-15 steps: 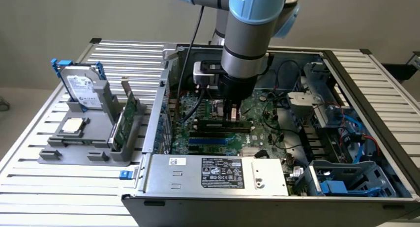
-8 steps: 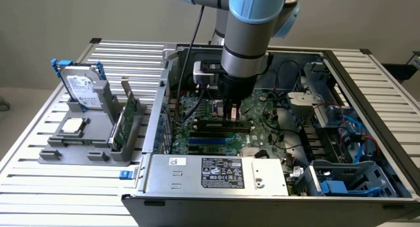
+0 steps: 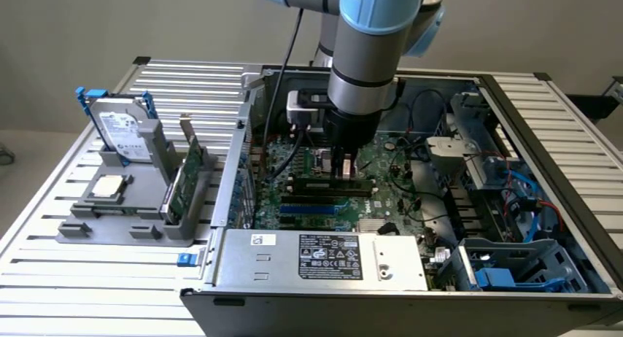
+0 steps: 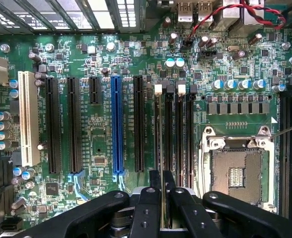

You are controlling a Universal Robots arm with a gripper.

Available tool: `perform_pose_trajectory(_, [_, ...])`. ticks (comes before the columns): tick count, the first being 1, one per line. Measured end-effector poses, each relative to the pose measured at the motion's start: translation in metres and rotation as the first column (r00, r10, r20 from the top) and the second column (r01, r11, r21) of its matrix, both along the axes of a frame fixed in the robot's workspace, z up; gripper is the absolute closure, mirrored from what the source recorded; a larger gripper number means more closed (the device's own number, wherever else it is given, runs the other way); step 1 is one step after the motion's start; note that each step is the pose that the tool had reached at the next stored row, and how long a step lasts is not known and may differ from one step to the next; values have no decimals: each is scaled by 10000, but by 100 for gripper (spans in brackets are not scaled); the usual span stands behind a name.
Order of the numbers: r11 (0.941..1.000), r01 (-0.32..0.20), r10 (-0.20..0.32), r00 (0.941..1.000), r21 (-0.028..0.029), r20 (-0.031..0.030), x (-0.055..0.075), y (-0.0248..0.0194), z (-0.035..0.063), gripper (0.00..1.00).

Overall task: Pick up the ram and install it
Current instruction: 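Insert the ram into the slot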

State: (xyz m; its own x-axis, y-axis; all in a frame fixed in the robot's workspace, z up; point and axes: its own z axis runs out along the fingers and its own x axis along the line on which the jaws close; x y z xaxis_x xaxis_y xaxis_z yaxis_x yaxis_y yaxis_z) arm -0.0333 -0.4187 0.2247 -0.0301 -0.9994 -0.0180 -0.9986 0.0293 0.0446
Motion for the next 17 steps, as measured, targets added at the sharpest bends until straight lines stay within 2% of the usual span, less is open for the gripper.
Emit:
perform_pose_trajectory(4, [10000,-4,4,10000,-30,-2,2,1,-5,86])
perform_pose_trajectory(17, [10000,-42,42,10000,-52,-3,12,15,-5,86])
